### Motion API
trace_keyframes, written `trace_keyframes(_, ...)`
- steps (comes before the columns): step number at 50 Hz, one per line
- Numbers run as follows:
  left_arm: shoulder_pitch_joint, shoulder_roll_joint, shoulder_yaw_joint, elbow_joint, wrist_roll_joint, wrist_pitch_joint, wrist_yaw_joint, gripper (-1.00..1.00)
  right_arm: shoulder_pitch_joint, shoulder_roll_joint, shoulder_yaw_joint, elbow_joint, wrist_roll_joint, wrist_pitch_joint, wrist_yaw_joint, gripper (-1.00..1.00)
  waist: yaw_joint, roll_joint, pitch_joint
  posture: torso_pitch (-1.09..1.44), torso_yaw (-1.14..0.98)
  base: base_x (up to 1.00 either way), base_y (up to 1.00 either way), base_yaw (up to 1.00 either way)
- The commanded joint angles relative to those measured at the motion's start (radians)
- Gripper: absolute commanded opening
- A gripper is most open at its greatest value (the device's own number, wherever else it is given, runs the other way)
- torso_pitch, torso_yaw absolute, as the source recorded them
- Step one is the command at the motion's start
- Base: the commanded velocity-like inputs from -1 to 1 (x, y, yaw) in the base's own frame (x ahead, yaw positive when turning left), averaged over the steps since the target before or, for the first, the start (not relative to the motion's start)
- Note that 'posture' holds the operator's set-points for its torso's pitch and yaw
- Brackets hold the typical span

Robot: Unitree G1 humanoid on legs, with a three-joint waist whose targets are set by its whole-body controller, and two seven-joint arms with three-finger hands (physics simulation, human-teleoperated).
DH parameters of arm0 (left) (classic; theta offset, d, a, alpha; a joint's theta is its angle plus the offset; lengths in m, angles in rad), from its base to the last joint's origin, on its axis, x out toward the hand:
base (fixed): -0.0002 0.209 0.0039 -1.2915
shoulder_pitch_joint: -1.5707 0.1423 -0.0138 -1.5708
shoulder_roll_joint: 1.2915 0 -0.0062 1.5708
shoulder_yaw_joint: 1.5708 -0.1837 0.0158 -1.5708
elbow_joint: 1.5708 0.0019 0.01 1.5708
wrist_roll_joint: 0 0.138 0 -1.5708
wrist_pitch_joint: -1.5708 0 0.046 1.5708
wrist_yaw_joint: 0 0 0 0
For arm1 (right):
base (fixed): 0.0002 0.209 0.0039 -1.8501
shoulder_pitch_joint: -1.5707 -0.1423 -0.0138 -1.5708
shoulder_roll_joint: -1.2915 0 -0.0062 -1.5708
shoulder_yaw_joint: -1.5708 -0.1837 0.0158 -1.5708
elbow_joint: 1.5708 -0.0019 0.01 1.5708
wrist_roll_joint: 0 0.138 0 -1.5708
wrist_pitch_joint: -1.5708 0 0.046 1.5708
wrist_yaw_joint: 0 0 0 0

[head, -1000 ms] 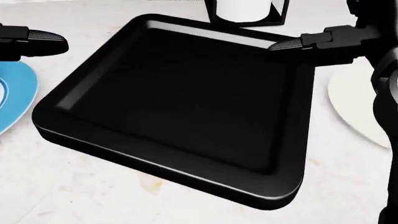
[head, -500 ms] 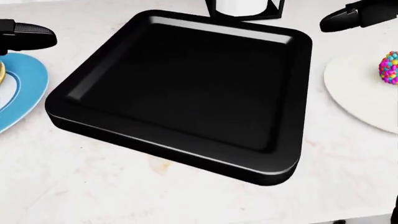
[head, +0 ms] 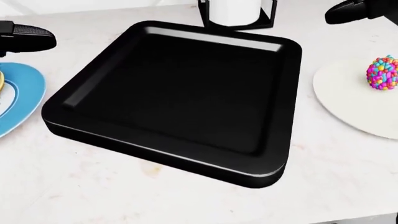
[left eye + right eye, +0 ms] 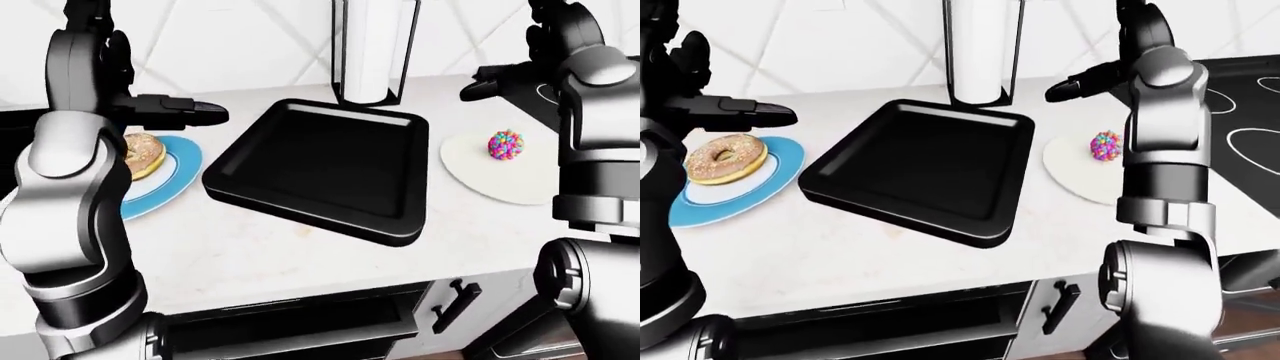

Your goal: Move the dessert items from the plate to the tray.

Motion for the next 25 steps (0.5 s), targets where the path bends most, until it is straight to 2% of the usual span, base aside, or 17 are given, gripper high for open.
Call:
trace_keyframes(1,-0.031,0.019,0.019,-0.022,0.01,-0.026,0.006,1.0,-0.04,-0.01,0.003,-0.045,-0.004,-0.03,-0.002,1.0,0.009,-0.014,-0.029,0.0,0.0,0.16,0.0,0.0)
trace_keyframes(4,-0.028,0.018,0.017,-0.022,0.015,-0.027,0.004,1.0,-0.036,-0.008,-0.007,-0.05,0.006,-0.024,-0.004,1.0,0.008,0.013,-0.031,0.0,0.0,0.15,0.0,0.0)
trace_keyframes(6,-0.031,0.019,0.014,-0.022,0.019,-0.024,0.002,1.0,-0.03,-0.009,-0.006,-0.053,0.006,-0.027,-0.004,1.0,0.003,0.058,-0.035,0.0,0.0,0.14,0.0,0.0)
trace_keyframes(7,-0.035,0.019,0.015,-0.021,0.02,-0.023,0.002,1.0,-0.03,-0.01,-0.005,-0.055,0.006,-0.024,-0.004,1.0,0.006,0.025,-0.031,0.0,0.0,0.16,0.0,0.0)
trace_keyframes(8,-0.034,0.017,0.017,-0.022,0.019,-0.021,0.002,1.0,-0.031,-0.008,-0.008,-0.058,0.012,-0.021,0.0,1.0,0.003,0.04,-0.031,0.0,0.0,0.15,0.0,0.0)
trace_keyframes(9,-0.03,0.019,0.014,-0.023,0.023,-0.024,0.0,1.0,-0.027,-0.01,-0.004,-0.059,0.006,-0.019,-0.004,1.0,0.002,0.043,-0.033,0.0,0.0,0.16,0.0,0.0)
trace_keyframes(10,-0.031,0.017,0.017,-0.023,0.023,-0.023,0.0,1.0,-0.029,-0.002,-0.019,-0.06,0.026,-0.012,-0.005,1.0,0.003,0.038,-0.037,0.0,0.0,0.15,0.0,0.0)
trace_keyframes(11,-0.03,0.019,0.016,-0.023,0.025,-0.024,-0.002,1.0,-0.027,-0.011,-0.001,-0.063,0.009,-0.008,-0.004,1.0,0.003,0.032,-0.041,0.0,0.0,0.15,0.0,0.0)
trace_keyframes(12,-0.032,0.018,0.019,-0.022,0.025,-0.023,-0.001,1.0,-0.026,-0.012,-0.001,-0.059,0.006,-0.01,-0.005,1.0,0.002,0.02,-0.016,0.0,0.0,0.02,0.0,0.0)
trace_keyframes(13,-0.031,0.021,0.017,-0.02,0.028,-0.025,-0.004,1.0,-0.029,-0.012,-0.001,-0.056,0.004,-0.015,-0.006,1.0,0.004,0.015,-0.019,0.0,0.0,0.0,0.0,0.0)
trace_keyframes(15,-0.033,0.021,0.018,-0.019,0.027,-0.024,-0.005,1.0,-0.03,-0.012,-0.003,-0.052,0.002,-0.019,-0.006,1.0,0.01,-0.012,-0.011,0.0,0.0,0.0,0.0,0.0)
trace_keyframes(17,-0.035,0.022,0.02,-0.014,0.028,-0.027,-0.007,1.0,-0.032,-0.013,-0.001,-0.052,-0.005,-0.022,-0.002,1.0,0.02,-0.063,-0.018,0.0,0.0,0.0,0.0,0.0)
trace_keyframes(18,-0.037,0.022,0.019,-0.012,0.029,-0.026,-0.006,1.0,-0.038,-0.017,-0.001,-0.043,-0.012,-0.015,-0.009,1.0,0.019,-0.032,-0.01,0.0,0.0,0.0,0.0,0.0)
trace_keyframes(19,-0.041,0.023,0.018,-0.011,0.03,-0.025,-0.006,1.0,-0.042,-0.02,0.0,-0.04,-0.016,-0.017,-0.009,1.0,0.021,-0.037,-0.016,0.0,0.0,0.0,0.0,0.0)
trace_keyframes(21,-0.044,0.024,0.017,-0.008,0.03,-0.025,-0.007,1.0,-0.043,-0.02,0.003,-0.043,-0.021,-0.008,-0.004,1.0,0.022,-0.03,-0.027,0.0,0.0,0.0,0.0,0.0)
trace_keyframes(25,-0.045,0.024,0.018,-0.012,0.031,-0.02,-0.008,1.0,-0.041,-0.026,0.008,-0.03,-0.036,0.005,0.003,1.0,0.019,-0.023,-0.025,0.0,0.0,0.0,0.0,0.0)
